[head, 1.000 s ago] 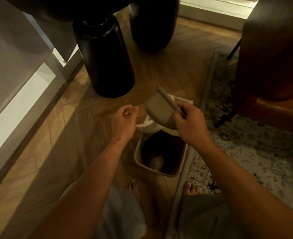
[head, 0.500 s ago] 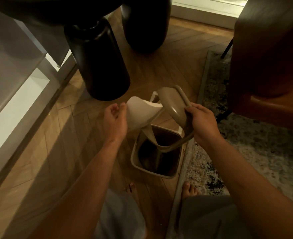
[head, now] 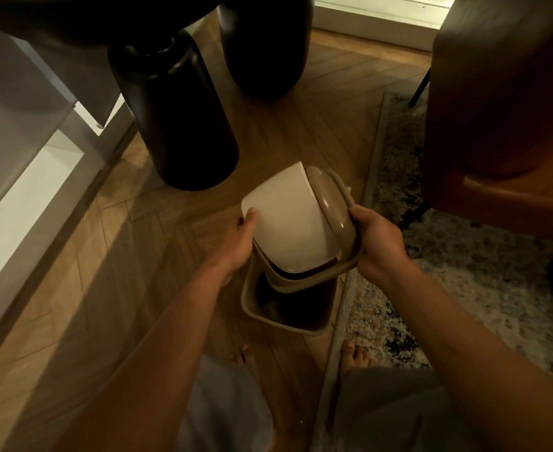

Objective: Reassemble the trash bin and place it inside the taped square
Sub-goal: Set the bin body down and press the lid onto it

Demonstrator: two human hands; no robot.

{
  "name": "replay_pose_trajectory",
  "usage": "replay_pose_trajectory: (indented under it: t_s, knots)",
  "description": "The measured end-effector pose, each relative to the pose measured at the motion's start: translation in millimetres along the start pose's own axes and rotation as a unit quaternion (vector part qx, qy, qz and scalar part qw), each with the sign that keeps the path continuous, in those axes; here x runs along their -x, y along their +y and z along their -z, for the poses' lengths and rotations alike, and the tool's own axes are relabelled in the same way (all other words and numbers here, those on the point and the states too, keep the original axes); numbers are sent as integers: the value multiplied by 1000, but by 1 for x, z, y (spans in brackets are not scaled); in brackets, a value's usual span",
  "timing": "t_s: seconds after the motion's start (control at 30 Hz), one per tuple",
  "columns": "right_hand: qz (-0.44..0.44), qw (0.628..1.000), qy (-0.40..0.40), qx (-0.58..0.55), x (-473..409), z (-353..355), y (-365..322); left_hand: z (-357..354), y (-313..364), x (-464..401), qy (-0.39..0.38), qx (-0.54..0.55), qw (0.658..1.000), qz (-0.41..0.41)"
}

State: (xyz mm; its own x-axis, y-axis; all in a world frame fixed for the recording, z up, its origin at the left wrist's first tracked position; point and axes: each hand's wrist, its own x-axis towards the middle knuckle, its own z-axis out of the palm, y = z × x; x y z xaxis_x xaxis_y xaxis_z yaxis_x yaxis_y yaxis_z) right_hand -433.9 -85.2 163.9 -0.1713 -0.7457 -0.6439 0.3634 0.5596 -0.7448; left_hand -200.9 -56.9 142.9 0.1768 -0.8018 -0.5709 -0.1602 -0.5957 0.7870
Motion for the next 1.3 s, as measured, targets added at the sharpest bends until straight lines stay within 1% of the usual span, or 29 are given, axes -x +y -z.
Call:
replay_pose_trajectory:
  t_s: [0.07, 0.13, 0.2, 0.27, 0.33, 0.37, 0.43, 0.53, 0.6, 0.7, 0.83, 0.9, 1.03, 1.13, 1.2, 1.3]
  knots:
    - [-15, 1000, -2, -9, -3, 0, 6, -1, -1, 1, -35, 2, 999, 32]
    - [-16, 1000, -4, 11, -7, 1, 11, 0, -3, -2, -48, 16, 998, 36]
    - [23, 996, 10, 91, -11, 3, 16, 3, -5, -5, -60, 16, 998, 32]
    - [90, 973, 24, 211, -9, 6, 19, 7, -10, -9, -77, 8, 997, 25]
    - [128, 950, 1, 284, -5, 7, 22, 11, -13, -13, -85, -6, 996, 16]
    - [126, 942, -20, 310, -4, 7, 25, 14, -14, -13, -87, -16, 996, 10]
    - [90, 929, -61, 354, -2, 7, 31, 21, -18, -17, -90, -37, 995, 3]
    - [46, 897, -98, 428, -3, 10, 38, 26, -23, -19, -115, -78, 990, 6]
    - [30, 884, -117, 452, -4, 13, 42, 25, -26, -17, -128, -99, 987, 11]
    - [16, 867, -125, 483, -3, 17, 43, 25, -28, -14, -134, -128, 983, 15]
    - [-17, 845, -164, 509, 0, 29, 49, 25, -33, -12, -159, -207, 965, 9]
    - [-32, 818, -184, 545, -1, 35, 51, 20, -32, -8, -169, -223, 960, 0]
    - [-43, 747, -218, 627, 1, 42, 51, 14, -38, -5, -183, -240, 953, 0]
    - [-46, 709, -229, 666, 0, 45, 53, 14, -42, -5, -183, -244, 952, 4]
    - [-35, 696, -232, 678, -1, 46, 54, 12, -43, -4, -183, -245, 952, 1]
    - [-29, 695, -233, 679, -2, 46, 55, 10, -44, -4, -180, -244, 953, -4]
